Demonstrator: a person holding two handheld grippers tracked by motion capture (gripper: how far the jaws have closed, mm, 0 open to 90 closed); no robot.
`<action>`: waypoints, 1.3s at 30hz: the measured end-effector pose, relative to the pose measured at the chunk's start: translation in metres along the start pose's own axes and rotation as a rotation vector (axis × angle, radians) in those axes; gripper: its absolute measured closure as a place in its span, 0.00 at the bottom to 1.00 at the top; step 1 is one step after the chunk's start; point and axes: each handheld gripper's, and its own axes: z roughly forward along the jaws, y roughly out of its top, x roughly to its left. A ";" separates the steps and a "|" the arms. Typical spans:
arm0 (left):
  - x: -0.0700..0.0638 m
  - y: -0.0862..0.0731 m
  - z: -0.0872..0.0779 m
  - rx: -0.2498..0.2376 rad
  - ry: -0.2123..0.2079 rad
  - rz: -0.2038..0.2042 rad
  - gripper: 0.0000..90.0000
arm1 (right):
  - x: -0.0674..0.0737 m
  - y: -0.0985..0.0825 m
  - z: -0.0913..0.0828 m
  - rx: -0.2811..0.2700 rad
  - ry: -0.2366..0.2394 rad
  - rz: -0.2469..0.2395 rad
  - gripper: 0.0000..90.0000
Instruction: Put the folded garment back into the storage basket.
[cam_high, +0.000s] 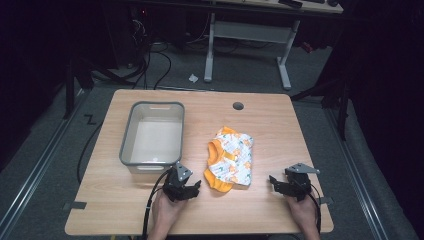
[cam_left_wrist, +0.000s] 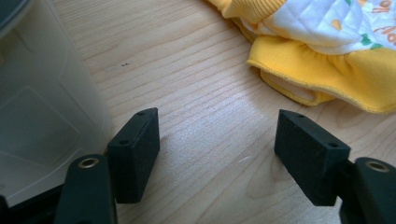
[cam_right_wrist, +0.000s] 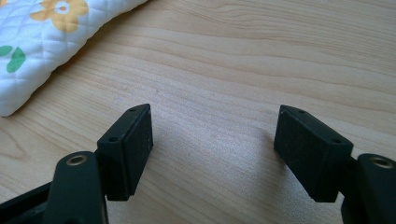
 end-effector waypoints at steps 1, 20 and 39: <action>0.000 0.000 0.000 0.000 0.000 0.000 0.35 | 0.000 0.000 0.000 0.000 0.000 0.000 0.32; -0.003 0.005 -0.005 0.001 -0.014 -0.007 0.36 | 0.000 0.000 0.000 0.000 0.000 -0.001 0.32; -0.016 0.027 -0.013 -0.038 -0.075 0.031 0.35 | 0.000 0.000 0.000 0.000 0.000 -0.002 0.32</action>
